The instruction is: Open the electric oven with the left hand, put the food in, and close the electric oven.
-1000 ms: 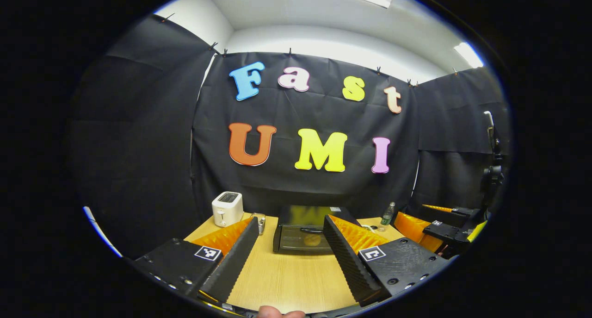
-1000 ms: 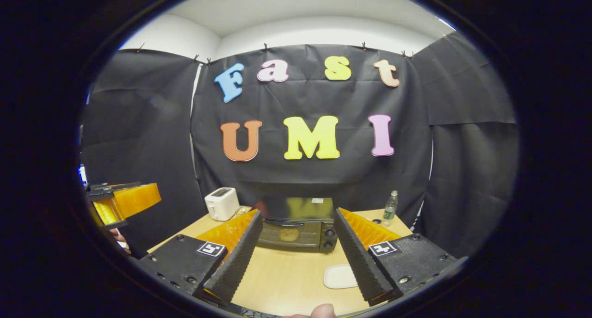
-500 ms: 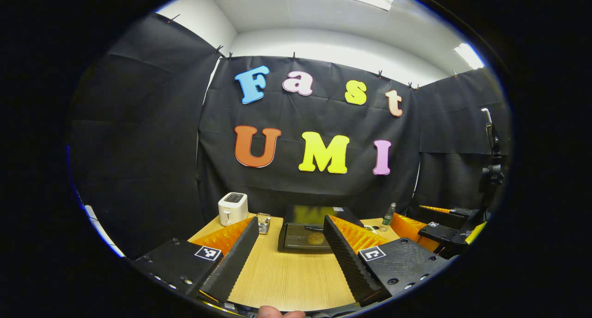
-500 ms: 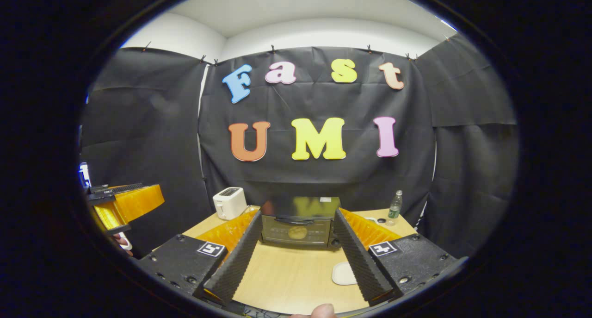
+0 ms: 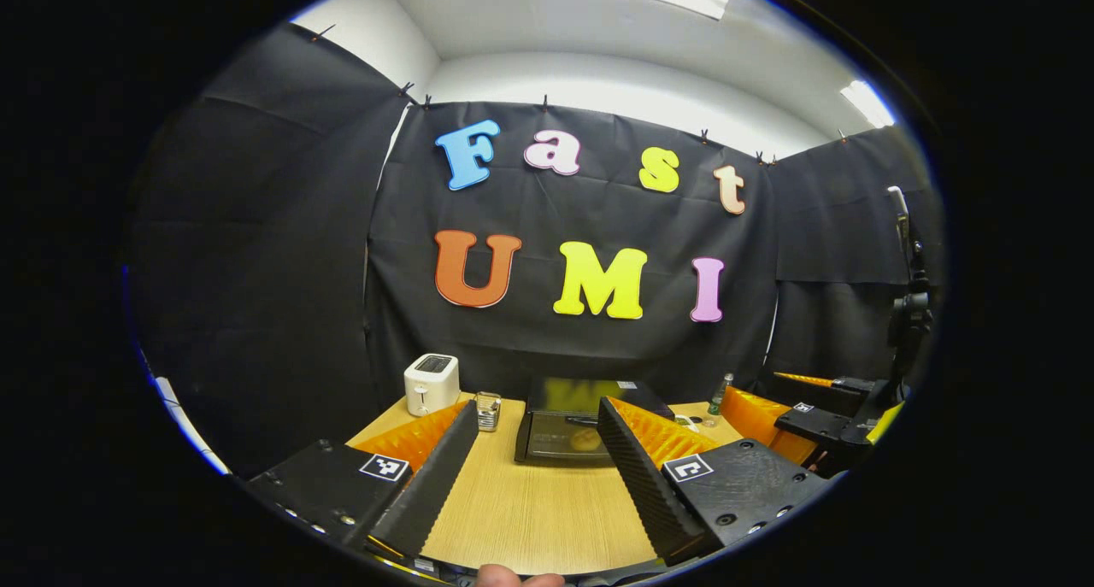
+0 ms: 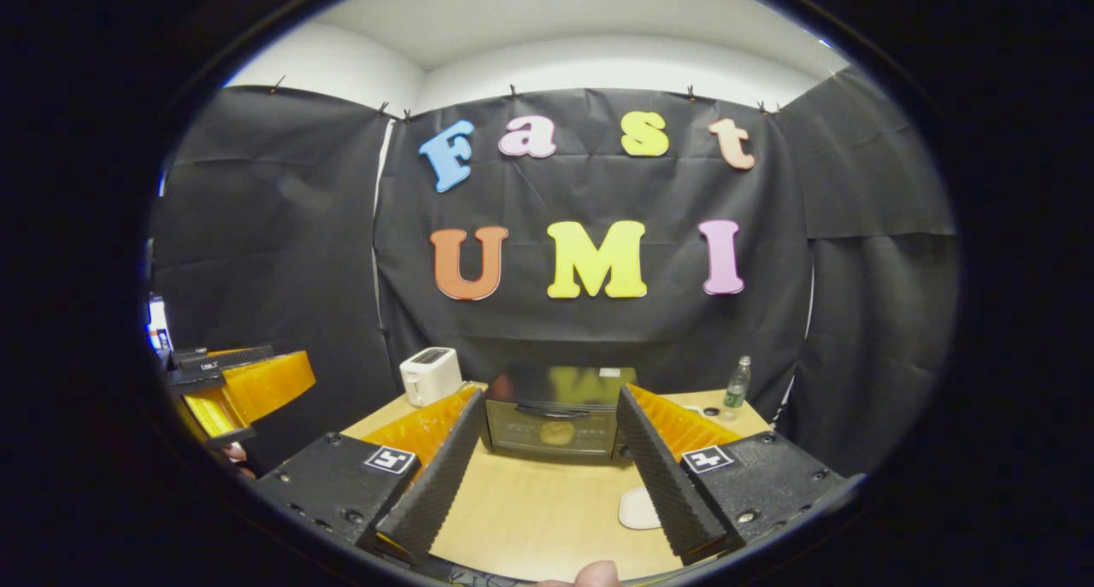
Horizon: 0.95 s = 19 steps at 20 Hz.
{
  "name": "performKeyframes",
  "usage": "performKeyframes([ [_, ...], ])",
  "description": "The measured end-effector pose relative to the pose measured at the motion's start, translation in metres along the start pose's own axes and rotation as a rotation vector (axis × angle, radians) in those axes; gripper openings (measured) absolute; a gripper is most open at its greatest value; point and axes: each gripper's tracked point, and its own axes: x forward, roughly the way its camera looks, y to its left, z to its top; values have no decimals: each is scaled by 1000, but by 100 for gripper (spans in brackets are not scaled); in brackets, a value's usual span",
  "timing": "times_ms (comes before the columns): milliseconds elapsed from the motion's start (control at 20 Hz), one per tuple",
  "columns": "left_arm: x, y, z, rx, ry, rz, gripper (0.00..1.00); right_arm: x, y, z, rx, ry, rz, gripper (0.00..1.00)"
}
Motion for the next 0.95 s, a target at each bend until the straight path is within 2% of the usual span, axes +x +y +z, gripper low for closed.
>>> performKeyframes([
  [950, 13, 0, -11, -4, 23, -3, 93, 17, 6, 1, -10, -7, 15, 97],
])
